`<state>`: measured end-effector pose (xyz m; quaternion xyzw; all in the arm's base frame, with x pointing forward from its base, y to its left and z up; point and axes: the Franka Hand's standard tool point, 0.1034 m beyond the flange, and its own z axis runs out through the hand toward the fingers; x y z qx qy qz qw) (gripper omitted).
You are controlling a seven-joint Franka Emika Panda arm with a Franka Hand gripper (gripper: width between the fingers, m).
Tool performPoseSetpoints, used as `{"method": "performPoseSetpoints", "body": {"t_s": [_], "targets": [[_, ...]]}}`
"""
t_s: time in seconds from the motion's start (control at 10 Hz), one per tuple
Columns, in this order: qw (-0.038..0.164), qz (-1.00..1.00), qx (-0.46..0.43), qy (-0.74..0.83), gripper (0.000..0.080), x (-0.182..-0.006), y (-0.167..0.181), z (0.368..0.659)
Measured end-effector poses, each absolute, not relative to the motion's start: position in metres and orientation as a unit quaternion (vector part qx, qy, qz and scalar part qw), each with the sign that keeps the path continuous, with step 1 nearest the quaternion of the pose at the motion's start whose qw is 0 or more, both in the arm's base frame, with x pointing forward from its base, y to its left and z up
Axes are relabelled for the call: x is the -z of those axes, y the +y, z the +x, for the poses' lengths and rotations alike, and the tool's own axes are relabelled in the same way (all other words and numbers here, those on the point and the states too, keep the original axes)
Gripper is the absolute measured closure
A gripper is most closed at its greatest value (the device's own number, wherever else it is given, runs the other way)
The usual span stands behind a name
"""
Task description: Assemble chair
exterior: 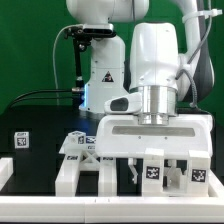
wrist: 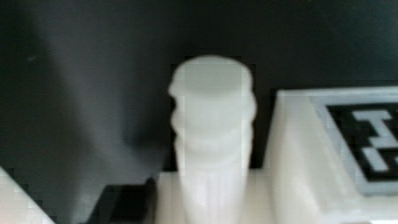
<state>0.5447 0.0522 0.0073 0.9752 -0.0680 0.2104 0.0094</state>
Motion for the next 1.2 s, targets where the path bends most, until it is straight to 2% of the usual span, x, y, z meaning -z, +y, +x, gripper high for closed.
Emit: {"method": "performPoseSetpoints", "body": {"t_s": [0.1,0.3,0.4,0.5,0.6,0.7,0.8,0.9,1.0,1.2], "targets": [[0.01,0.978,-0.201,-0.058,0.0472,-0.013,0.048,0.542],[0.002,0.981,-0.187,-0.052,0.0472,-0.037,0.046,0.532],[-0.009,0.984,-0.172,-0.048,0.0472,-0.059,0.051,0.524],[-0.022,0.987,-0.147,-0.06,0.0472,-0.074,0.058,0.52],[-0.026,0.987,-0.145,-0.065,0.0472,-0.082,0.061,0.524],[-0.022,0.987,-0.145,-0.061,0.0472,-0.075,0.058,0.522],[-0.028,0.994,-0.083,-0.061,0.0472,-0.066,0.06,0.511],[-0.033,0.997,-0.023,-0.065,0.0472,-0.069,0.059,0.513],[-0.029,0.997,0.023,-0.062,0.0472,-0.083,0.055,0.519],[-0.017,0.991,0.122,-0.051,0.0472,-0.099,0.05,0.527]]}}
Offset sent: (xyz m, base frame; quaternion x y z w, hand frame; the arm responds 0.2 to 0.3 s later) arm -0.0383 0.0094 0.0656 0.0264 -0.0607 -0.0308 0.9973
